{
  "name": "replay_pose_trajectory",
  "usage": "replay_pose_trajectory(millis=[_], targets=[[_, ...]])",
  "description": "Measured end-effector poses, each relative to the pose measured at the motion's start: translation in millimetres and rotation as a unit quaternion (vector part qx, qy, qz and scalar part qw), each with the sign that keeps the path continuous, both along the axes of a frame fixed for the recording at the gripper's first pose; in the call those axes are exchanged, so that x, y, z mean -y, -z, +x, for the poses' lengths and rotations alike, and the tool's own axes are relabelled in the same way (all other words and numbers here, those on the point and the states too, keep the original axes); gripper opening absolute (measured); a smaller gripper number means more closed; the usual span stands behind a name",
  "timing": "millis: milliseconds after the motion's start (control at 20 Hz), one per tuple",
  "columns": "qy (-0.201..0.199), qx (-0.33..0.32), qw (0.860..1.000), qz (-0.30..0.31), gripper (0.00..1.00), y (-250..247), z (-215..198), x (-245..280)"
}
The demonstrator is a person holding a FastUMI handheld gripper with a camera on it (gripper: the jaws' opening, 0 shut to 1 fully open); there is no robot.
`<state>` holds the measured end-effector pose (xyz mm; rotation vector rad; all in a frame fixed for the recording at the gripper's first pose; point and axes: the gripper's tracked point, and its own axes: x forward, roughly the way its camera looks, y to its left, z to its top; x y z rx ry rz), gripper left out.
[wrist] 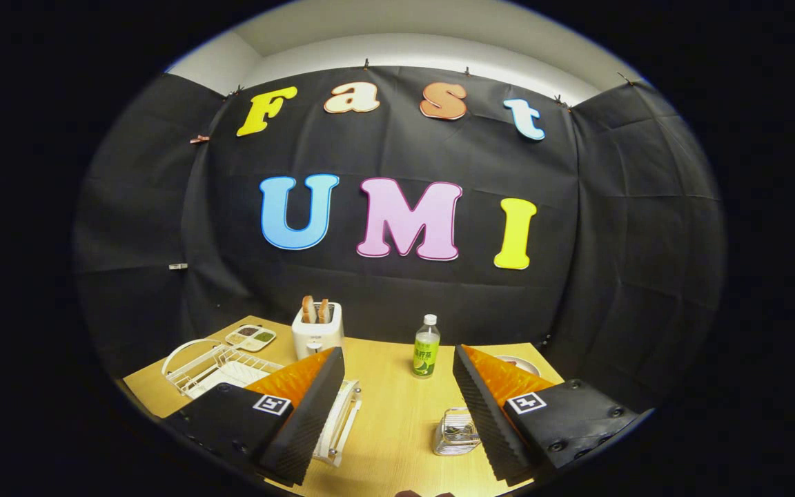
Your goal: Take the plate from the dish rack, then take the spoon from the basket and place it into the plate.
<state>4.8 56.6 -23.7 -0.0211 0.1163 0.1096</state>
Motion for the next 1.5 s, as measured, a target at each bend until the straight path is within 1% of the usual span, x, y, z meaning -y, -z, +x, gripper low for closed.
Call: replay_pose_trajectory(millis=[200, 300, 400, 550, 650, 750, 900, 1050, 1150, 1200, 1300, 1450, 1500], targets=[[-0.029, -0.012, 0.999, -0.010, 0.97, -2.5, 14.2, -25.7], [-0.053, -0.020, 0.998, -0.011, 0.97, -1.0, 25.7, -46.7], [-0.076, -0.042, 0.996, -0.016, 0.97, 11.2, 36.3, -68.0], [-0.089, -0.092, 0.990, -0.052, 0.98, 44.2, 60.3, -90.4], [-0.087, -0.133, 0.985, -0.073, 0.98, 72.1, 76.0, -98.5], [-0.078, -0.184, 0.977, -0.076, 0.97, 100.4, 87.2, -103.3], [-0.059, -0.273, 0.958, -0.064, 0.97, 149.2, 96.4, -104.4], [-0.048, -0.332, 0.941, -0.033, 0.97, 174.2, 99.6, -113.1], [-0.042, -0.352, 0.935, -0.016, 0.88, 182.1, 101.2, -117.6], [-0.043, -0.359, 0.932, -0.008, 0.75, 185.4, 101.8, -122.4], [-0.044, -0.373, 0.927, 0.003, 0.64, 190.4, 102.7, -130.7], [-0.033, -0.387, 0.921, 0.018, 0.47, 193.9, 105.0, -136.1], [-0.029, -0.388, 0.921, 0.019, 0.45, 194.6, 106.7, -136.0]])
